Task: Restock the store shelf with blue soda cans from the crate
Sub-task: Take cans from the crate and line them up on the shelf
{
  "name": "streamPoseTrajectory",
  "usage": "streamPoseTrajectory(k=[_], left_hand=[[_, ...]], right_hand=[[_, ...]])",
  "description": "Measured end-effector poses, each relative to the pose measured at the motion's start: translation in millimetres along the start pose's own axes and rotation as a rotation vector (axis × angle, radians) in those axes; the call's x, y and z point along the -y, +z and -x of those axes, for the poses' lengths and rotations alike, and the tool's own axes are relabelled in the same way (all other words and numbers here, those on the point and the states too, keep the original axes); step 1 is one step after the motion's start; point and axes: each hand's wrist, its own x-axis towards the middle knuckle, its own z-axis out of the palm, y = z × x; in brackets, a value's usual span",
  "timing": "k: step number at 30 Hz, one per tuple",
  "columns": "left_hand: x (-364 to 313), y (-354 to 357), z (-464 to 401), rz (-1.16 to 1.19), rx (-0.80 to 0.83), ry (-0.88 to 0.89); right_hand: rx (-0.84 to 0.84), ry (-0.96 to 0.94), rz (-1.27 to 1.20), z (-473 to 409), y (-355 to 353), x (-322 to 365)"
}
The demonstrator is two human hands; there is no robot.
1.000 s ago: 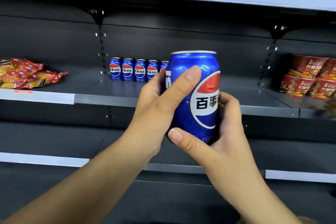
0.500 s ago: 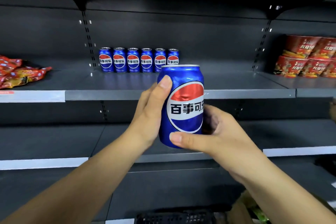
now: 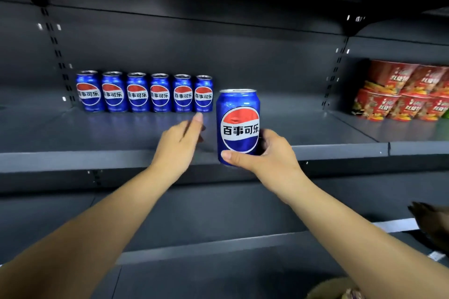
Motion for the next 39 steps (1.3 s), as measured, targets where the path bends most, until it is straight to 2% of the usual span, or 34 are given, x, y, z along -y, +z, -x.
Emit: streamPoseTrajectory(k=[4, 13, 19, 23, 27, 31, 35, 39], left_hand=[[19, 32, -57, -0.361, 0.023, 0.061], [59, 77, -124, -0.620, 0.130, -0.087], [68, 94, -147, -0.651, 0.125, -0.110], [77, 91, -162, -0.542, -0.009, -0.208], [82, 93, -175, -0.500, -0.043, -0.211], [88, 98, -190, -0.629, -0.046, -0.186], [92, 103, -199, -0.823, -0.054, -0.148], [93, 105, -203, -0.882, -0.045, -0.125]], right_hand=[[-0.049, -0.006, 0.066, -66, -6, -28], [-0.073, 0.024, 0.125, -179, 3, -82], [-0.055, 0.060, 0.111, -215, 12, -103], [-0.047, 0.060, 0.132, -237, 12, -111], [-0.028, 0.072, 0.144, -255, 16, -115], [0.039, 0.090, 0.256, -275, 24, -123], [0.022, 0.081, 0.330, -292, 37, -134], [0.019, 0.109, 0.428, -304, 43, -133]])
